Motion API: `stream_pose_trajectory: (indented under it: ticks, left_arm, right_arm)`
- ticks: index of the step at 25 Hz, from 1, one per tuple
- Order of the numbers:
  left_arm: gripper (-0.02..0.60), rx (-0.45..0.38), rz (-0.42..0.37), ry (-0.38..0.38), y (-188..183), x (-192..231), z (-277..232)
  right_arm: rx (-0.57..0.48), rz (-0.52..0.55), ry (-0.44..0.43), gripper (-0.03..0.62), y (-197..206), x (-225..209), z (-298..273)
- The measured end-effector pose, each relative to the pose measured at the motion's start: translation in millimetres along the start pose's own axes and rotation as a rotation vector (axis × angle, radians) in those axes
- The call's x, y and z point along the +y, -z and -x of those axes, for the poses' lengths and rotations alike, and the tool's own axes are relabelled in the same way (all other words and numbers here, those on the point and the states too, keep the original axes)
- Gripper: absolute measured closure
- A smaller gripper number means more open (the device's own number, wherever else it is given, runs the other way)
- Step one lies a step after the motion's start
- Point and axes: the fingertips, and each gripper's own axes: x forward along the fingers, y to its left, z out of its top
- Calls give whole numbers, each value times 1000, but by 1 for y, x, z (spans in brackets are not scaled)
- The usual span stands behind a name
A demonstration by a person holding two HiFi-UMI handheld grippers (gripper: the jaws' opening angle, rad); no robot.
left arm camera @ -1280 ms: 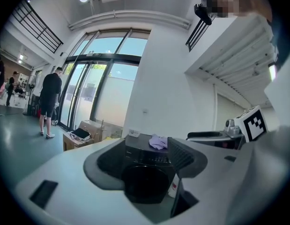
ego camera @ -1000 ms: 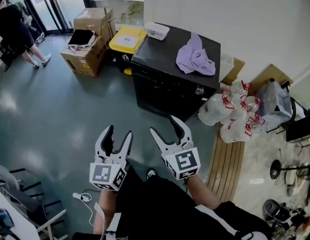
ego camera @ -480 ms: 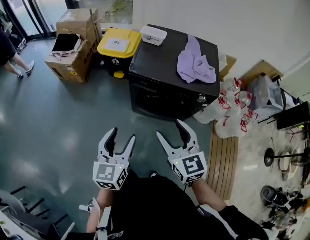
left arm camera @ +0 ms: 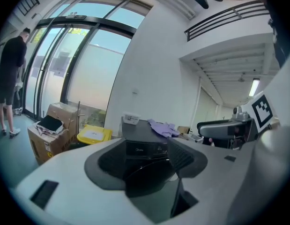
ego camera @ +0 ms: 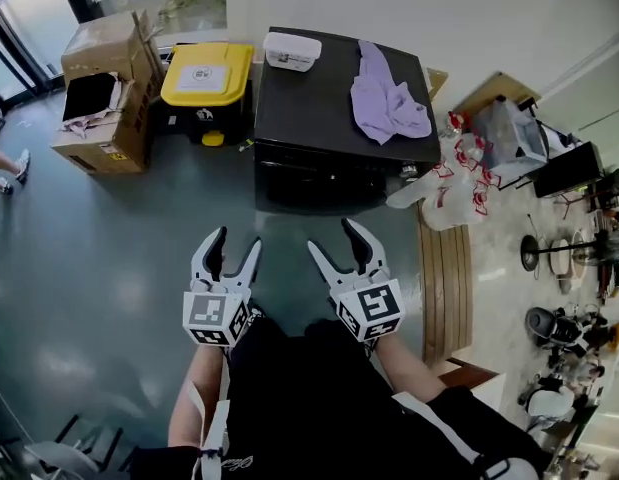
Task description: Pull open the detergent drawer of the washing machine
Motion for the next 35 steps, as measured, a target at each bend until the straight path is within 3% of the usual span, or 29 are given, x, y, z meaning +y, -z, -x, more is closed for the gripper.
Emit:
stream_pose_trajectory:
  ticks: [5, 13, 25, 31, 35]
  left_arm:
    - [307, 16, -20, 66, 3, 25, -22]
    - [307, 73, 24, 131, 25, 14, -53]
    - [307, 133, -15, 136, 14, 25, -148]
    - [307, 188, -24, 138, 38, 25, -190]
    - [307, 224, -22, 100, 56, 42, -212]
  right_arm:
    - [11, 3, 93, 307, 11, 1, -33]
    - [40, -42, 128, 307, 28, -14, -56]
    - [71, -97, 132, 307, 43, -91, -106]
    - [116, -144, 109, 307, 77, -121, -129]
    - [156, -143, 82, 307, 96, -134, -150]
